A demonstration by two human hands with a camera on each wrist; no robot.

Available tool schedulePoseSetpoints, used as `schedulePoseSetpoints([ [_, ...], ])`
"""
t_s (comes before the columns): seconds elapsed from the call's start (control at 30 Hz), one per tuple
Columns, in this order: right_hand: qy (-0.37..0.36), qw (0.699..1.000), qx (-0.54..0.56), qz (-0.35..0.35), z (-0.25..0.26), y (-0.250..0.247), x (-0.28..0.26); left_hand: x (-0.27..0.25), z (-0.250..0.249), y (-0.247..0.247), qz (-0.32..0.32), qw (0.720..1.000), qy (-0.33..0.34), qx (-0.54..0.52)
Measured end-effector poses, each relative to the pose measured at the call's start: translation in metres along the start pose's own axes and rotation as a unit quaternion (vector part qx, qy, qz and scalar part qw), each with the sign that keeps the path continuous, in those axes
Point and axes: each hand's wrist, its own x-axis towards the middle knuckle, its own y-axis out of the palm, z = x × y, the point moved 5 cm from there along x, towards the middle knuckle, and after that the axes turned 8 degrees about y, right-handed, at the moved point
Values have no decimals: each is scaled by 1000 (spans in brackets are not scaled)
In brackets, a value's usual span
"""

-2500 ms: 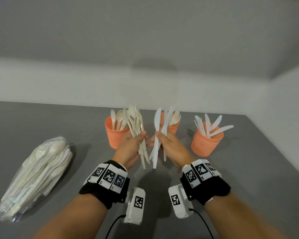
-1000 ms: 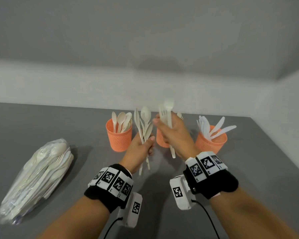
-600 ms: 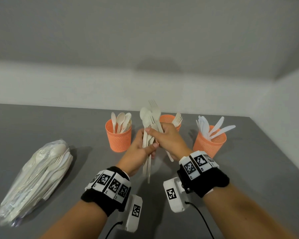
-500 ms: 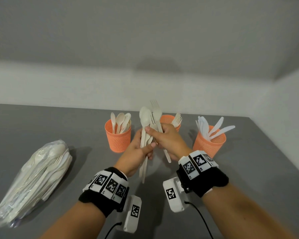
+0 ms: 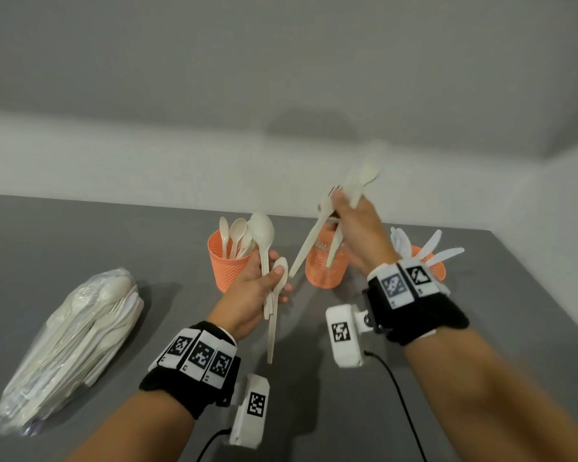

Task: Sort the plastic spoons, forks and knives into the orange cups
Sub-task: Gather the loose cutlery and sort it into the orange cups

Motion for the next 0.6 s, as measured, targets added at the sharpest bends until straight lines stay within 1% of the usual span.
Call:
schedulePoseSetpoints([
  [0.07, -81, 996, 15, -32, 26, -11, 10, 0, 1, -3, -2, 1000, -2, 10],
  [0.13, -148, 987, -1, -64, 39, -19, 23, 1, 1, -5, 0, 1000, -1, 19],
  [0.2, -184, 979, -29, -86, 37, -23, 37, 1, -1, -7, 6, 1000, 1, 27],
  [0.23, -185, 978, -43, -91, 31, -23, 44, 1, -1, -9, 6, 1000, -1, 26],
  [0.27, -183, 977, -55, -93, 22, -23, 50, 1, -2, -11, 2, 1000, -3, 21],
  [0.33, -150, 981, -81, -95, 1, -22, 61, 2, -4, -17, -6, 1000, -5, 5],
  [0.43, -49, 993, -88, -59, -33, -18, 73, 2, -5, -26, -13, 1000, -6, -9],
  [0.47, -27, 995, -82, -44, -42, -17, 77, 3, -6, -31, -16, 1000, -6, -11],
  [0.5, -17, 995, -86, -36, -47, -16, 78, 4, -8, -35, -16, 1000, -4, -10],
  [0.6, -27, 992, -117, -38, -52, -18, 79, 9, -21, -43, -4, 1000, 11, -14],
])
